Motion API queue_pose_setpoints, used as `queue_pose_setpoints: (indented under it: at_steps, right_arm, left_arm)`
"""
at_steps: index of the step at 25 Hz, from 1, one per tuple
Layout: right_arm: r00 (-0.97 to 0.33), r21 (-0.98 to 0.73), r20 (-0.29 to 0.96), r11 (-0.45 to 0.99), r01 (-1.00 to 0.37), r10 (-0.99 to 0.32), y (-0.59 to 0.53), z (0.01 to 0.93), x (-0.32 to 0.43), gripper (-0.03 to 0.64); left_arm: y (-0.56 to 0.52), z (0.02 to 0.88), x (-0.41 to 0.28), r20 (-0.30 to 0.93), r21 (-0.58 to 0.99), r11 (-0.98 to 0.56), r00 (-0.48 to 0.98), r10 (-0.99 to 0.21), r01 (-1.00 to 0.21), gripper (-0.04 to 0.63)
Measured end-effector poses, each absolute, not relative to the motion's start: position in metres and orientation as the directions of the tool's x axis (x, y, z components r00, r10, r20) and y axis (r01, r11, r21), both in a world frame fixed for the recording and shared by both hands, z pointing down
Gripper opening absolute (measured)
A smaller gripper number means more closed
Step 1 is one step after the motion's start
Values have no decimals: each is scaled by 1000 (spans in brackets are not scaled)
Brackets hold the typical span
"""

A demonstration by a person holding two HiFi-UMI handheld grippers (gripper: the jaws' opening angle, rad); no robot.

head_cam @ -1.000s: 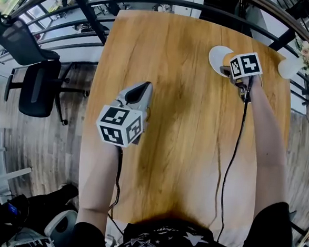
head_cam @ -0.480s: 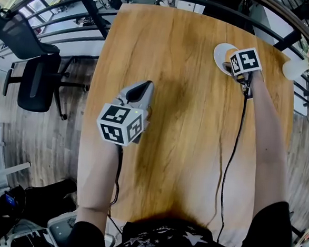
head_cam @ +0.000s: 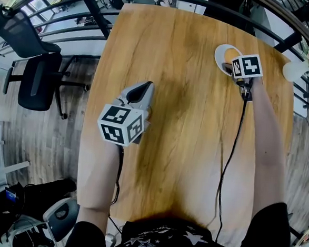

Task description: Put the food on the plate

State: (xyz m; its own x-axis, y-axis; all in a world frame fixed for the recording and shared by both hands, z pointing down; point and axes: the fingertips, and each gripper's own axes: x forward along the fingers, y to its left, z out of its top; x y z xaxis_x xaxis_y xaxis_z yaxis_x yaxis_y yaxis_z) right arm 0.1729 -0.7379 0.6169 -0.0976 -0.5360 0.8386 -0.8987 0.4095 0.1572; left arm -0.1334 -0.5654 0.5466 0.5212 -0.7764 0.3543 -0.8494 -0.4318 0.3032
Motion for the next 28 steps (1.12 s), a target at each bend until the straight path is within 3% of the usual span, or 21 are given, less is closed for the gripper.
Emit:
queue_pose_setpoints:
  at_steps: [18,28]
  right_arm:
    - [-135,129,777,365,-922,-615,-679,564,174,423]
    - [-257,90,622,393,-915,-740,-620,471,148,390]
  left_arm:
    - [-507,516,-137,336,316,-412,507,-794,-855,2]
    - [-447,472,-125,309,307,-435,521,-796,-847,2]
